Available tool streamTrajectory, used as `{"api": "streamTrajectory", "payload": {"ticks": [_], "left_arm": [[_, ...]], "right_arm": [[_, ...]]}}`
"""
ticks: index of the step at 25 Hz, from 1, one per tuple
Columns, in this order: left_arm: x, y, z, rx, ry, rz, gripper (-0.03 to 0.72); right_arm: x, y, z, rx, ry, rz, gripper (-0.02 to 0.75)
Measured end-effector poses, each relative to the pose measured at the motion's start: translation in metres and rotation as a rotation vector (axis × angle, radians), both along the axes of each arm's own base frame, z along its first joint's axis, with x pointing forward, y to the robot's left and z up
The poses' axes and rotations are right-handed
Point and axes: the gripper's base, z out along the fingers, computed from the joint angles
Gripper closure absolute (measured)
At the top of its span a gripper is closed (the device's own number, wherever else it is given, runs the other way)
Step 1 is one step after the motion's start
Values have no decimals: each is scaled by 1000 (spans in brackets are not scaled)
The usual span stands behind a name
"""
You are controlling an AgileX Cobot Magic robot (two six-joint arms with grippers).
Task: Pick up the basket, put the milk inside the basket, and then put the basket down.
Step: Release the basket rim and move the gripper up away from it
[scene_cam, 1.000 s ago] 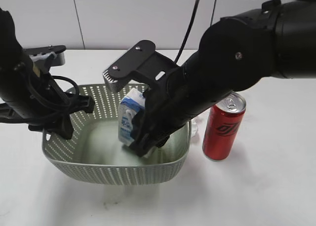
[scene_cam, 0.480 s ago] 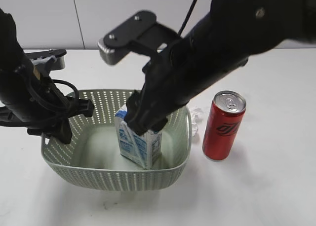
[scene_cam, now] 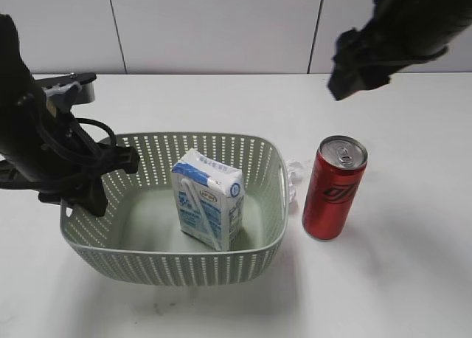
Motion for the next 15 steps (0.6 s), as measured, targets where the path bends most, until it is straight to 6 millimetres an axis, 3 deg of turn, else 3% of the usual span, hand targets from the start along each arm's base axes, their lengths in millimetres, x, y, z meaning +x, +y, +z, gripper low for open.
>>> {"api": "streamTrajectory", "payload": {"ticks": [7, 11, 15], "left_arm": [[-1, -1, 1, -10, 5, 6, 688], [0, 0, 1, -10, 3, 9, 688], [6, 7, 2, -18, -5, 40, 688]], "right_arm": [[20, -88, -5, -23, 113, -281, 100], [17, -113, -6, -37, 182, -356, 94], [3, -119, 4, -26, 181, -368, 94]]}}
